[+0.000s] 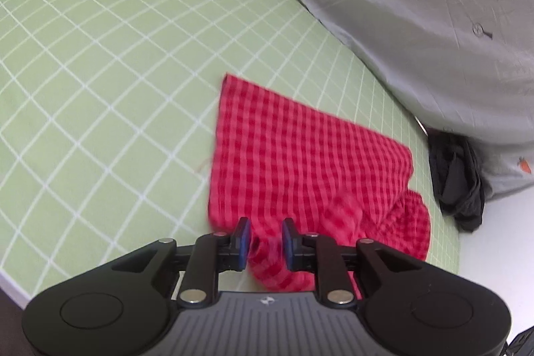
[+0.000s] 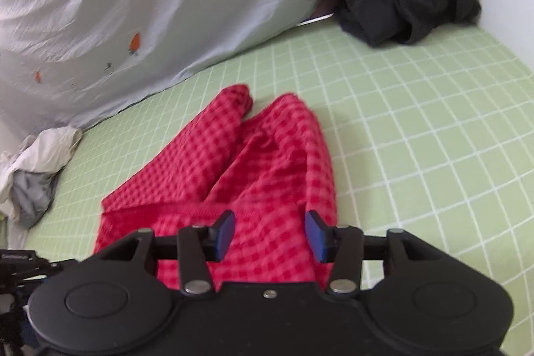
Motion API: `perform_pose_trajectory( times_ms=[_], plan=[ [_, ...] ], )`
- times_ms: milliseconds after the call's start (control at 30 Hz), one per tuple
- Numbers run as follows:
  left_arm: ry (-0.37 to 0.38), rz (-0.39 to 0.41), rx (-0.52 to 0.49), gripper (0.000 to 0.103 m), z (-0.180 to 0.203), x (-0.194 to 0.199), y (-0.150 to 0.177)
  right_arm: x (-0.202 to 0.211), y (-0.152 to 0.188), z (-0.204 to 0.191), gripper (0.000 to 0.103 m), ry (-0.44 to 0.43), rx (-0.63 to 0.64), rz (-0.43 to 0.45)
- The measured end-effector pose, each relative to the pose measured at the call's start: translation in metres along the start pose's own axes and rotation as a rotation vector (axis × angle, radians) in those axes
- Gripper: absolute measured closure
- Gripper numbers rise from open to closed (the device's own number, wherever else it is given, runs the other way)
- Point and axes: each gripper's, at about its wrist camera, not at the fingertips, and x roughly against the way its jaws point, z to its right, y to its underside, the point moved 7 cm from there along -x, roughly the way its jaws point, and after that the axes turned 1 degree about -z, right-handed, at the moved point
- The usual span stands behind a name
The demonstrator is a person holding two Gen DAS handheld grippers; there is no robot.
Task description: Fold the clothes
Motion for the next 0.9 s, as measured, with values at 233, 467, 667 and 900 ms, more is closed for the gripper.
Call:
perform_pose_trajectory(
  times_ms=[233,467,667,900],
  plan=[
    [-0.072,0.064,-0.059,0.067,-0.010,-0.020,-0.044,-0.034,-0.038,0.006,0.040,0.073,0.004,0.041],
    [-0.138,0.034,-0.100,0.065,-0.009,-0.069,-0.079,-0.108,-0.078,0.005,0.040,0.097,0.028,-0.035],
    [-0.170,0.015,-0.109,0.065,-0.008,-0.091,-0.089,-0.157,-0.112,0.006,0.101,0.071,0.135,-0.113],
    [-0.178,0.008,-0.116,0.065,-0.012,-0.091,-0.090,-0.157,-0.157,0.015,0.077,0.209,0.161,0.026]
  ],
)
